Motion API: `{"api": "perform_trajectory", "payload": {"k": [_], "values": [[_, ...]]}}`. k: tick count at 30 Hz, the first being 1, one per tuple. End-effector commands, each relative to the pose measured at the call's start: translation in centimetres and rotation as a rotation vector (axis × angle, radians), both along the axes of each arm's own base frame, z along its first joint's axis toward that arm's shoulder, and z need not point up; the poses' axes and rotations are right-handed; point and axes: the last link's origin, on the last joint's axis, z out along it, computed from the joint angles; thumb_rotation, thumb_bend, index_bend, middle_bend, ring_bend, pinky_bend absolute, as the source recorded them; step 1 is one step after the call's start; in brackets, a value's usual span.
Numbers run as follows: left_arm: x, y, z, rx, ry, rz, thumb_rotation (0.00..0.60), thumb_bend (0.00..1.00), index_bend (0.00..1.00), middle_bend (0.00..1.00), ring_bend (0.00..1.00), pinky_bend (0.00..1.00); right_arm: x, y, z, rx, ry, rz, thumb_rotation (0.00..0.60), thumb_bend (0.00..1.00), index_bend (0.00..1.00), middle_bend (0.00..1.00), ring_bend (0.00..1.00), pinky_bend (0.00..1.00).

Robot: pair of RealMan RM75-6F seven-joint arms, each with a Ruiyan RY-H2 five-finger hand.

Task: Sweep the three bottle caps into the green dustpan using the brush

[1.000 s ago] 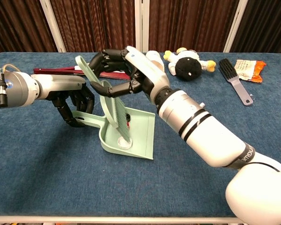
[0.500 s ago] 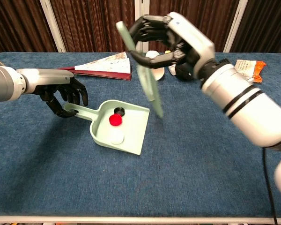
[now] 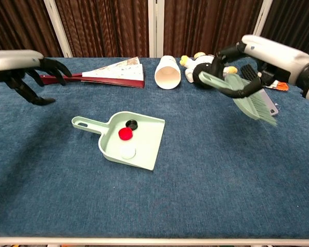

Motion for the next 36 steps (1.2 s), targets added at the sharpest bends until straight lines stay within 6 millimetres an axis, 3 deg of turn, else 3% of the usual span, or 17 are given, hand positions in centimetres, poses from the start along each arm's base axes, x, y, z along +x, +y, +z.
{"api": "perform_trajectory", "payload": {"k": [1,5,10,13,15,19,22,24,29,36], "values": [[-1.4,0.0,2.6,0.113,-0.019,0.013,0.6,0.34,0.16,0.2,0.09,0.22,-1.3,0.5,-0.3,0.022,0.24,0.027,0.6,0.53,0.7,0.58,0.22,0.09],[-2.9,-0.6,4.3,0.165,-0.017,0.053,0.6,0.34,0.16,0.2,0.09,0.22,-1.5,0.6,-2.0,0.014,0.388,0.074,0.6,0.49,0.63,0.51,0.16,0.03],[-4.6,-1.5,5.5,0.211,-0.006,0.091,0.6,0.31,0.16,0.2,0.09,0.22,-2.1,1.0,-3.3,0.053,0.451,0.042,0.6,0.38,0.33,0.31,0.02,0.0],[-5.5,-2.0,5.9,0.225,0.022,0.101,0.6,0.3,0.16,0.2,0.09,0.22,-2.3,1.0,-3.1,0.054,0.432,0.015,0.6,0.35,0.16,0.21,0.0,0.0],[-6.1,-2.2,6.3,0.238,0.042,0.099,0.6,0.28,0.16,0.2,0.09,0.22,-2.3,1.0,-2.2,0.027,0.391,-0.007,0.6,0.34,0.1,0.19,0.0,0.0],[-7.7,-3.0,7.3,0.313,0.094,0.07,0.6,0.23,0.17,0.21,0.09,0.21,-3.6,0.9,1.5,-0.07,0.319,-0.06,0.6,0.31,0.09,0.19,0.0,0.0],[-9.5,-3.8,8.2,0.386,0.117,0.049,0.6,0.19,0.18,0.22,0.09,0.2,-5.6,1.6,5.1,-0.146,0.289,-0.126,0.6,0.21,0.08,0.18,0.0,0.0],[-10.8,-4.5,9.0,0.426,0.115,0.041,0.6,0.17,0.2,0.22,0.09,0.19,-7.1,2.5,7.4,-0.184,0.259,-0.177,0.6,0.15,0.08,0.17,0.0,0.0],[-12.6,-7.3,10.5,0.485,0.128,0.026,0.6,0.16,0.21,0.22,0.09,0.18,-9.7,6.0,11.7,-0.286,0.181,-0.232,0.6,0.15,0.08,0.15,0.0,0.0],[-13.4,-11.8,10.9,0.507,0.163,0.017,0.6,0.15,0.21,0.22,0.09,0.17,-12.5,11.3,14.8,-0.42,0.123,-0.314,0.6,0.16,0.08,0.16,0.0,0.0]]}}
